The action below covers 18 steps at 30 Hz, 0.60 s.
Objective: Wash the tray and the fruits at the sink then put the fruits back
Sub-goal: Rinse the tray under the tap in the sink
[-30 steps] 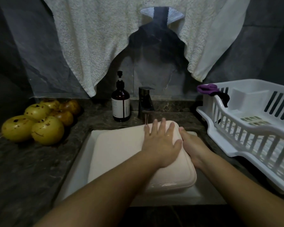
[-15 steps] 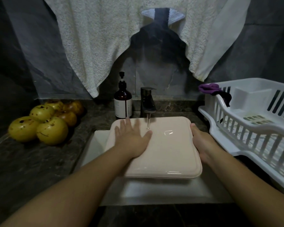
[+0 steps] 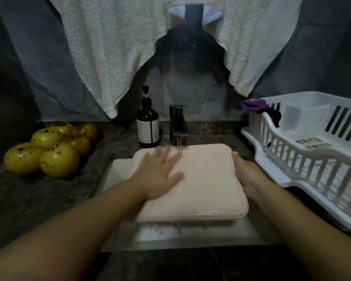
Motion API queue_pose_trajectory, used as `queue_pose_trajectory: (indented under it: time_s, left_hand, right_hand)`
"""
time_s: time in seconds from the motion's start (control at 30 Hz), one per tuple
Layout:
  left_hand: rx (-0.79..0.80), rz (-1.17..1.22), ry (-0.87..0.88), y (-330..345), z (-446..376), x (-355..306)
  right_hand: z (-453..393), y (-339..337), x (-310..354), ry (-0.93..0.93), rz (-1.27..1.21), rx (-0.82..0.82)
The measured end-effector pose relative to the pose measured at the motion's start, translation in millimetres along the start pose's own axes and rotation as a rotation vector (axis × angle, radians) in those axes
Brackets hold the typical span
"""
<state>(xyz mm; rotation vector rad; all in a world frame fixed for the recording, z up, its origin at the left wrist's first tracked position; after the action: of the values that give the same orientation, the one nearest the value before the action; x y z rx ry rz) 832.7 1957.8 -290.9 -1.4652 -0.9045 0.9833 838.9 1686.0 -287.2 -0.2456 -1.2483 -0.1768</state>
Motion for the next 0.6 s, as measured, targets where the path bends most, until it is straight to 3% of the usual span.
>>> queue_pose_trajectory:
  time_s: [0.1, 0.2, 0.4, 0.6]
  left_hand:
    - [-0.02, 0.017, -0.288, -1.7, -13.7, 18.2]
    - [-0.028, 0.064, -0.344, 3.1, -33.4, -26.2]
    - [-0.036, 0.062, -0.016, 15.6, -42.7, -147.2]
    - [0.063, -0.087, 0.358, 23.1, -2.1, -92.7]
  right_hand:
    - [-0.3, 1.6, -0.8, 0.001, -0.024, -0.01]
    - [-0.2, 5.0, -1.2, -0.027, -0.003, -0.026]
    - [-0.2, 4.2, -6.1, -0.001, -0.063, 0.033]
    - [-4.0, -2.2, -3.7, 0.018, -0.037, 0.058]
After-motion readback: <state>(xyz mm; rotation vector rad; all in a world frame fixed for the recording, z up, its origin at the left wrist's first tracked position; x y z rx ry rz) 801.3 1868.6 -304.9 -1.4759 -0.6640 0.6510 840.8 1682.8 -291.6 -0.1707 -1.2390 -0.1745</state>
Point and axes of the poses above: each hand's wrist, its own z-axis away from the middle knuckle, its own y-axis out of the palm, x = y × z, the point moved 2 cm from there along -z, towards the middle knuckle, and after that the axes turned 1 degree about -z, right-handed, at the moved point
